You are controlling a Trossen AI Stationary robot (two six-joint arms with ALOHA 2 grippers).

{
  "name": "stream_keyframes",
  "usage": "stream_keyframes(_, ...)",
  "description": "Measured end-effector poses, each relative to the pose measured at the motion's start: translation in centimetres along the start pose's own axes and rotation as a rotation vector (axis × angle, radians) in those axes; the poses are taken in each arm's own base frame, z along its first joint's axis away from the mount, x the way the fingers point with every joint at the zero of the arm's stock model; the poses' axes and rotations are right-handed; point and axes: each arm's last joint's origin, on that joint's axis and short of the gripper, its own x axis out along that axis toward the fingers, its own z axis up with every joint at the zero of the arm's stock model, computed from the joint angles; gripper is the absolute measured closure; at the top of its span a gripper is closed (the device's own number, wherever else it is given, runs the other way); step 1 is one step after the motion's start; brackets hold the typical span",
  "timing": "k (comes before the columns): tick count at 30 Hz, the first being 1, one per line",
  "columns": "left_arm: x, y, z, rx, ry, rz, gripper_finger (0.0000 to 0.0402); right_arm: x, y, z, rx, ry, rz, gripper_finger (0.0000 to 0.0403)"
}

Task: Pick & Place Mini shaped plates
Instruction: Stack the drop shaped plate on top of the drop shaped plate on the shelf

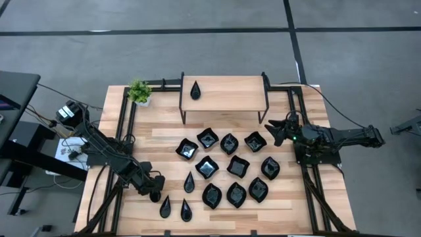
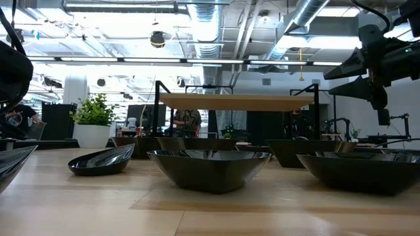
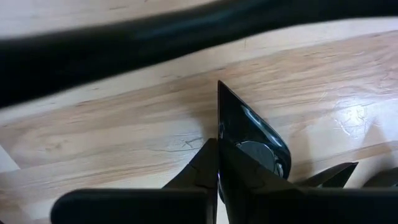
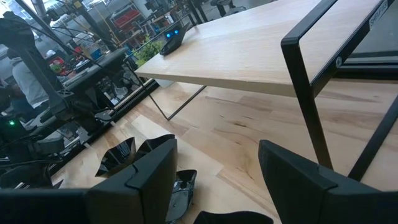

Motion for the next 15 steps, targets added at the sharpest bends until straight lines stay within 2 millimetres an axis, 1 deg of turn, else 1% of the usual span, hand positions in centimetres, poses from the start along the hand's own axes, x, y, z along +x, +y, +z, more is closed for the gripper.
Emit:
stream_keyframes(9,-0.2,0.0,0.0,0.004,0.004,-0.006,0.0396,0.0,0.0,0.0,0.0,0.0,0.0,0.0182)
stream_keyframes(15,-1.4,0.0,0.0,0.026,0.032,-0.053,0.0397,0.0,0.0,0.0,0.0,0.0,0.0,0.0182)
